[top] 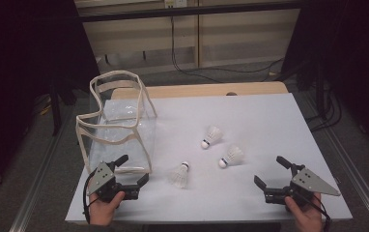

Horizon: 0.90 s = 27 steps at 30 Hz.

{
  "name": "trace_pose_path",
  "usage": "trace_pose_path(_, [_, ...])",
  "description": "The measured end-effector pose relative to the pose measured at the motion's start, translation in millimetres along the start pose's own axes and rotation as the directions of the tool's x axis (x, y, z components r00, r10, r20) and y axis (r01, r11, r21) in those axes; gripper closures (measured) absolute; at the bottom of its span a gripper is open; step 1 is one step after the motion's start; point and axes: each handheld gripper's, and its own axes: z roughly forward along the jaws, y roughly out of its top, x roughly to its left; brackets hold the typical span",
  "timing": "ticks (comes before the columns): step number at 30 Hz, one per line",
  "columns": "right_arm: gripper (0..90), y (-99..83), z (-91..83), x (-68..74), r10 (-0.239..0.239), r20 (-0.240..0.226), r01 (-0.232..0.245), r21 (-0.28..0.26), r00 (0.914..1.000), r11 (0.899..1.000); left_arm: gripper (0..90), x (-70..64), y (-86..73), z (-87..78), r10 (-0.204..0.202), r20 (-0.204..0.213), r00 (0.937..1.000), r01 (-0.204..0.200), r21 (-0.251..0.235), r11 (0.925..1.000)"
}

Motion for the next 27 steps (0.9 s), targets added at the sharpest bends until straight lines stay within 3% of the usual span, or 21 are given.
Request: trace_pose_path(27, [0.1, 1.9, 2.4, 2.1, -0.005, -0.014, 0.005, -0.007, 0.9999, 1.0, 1.5, -6.7, 4.2, 5.4, -0.002, 0.056, 0.9984, 0.002, 0.01, 1.0])
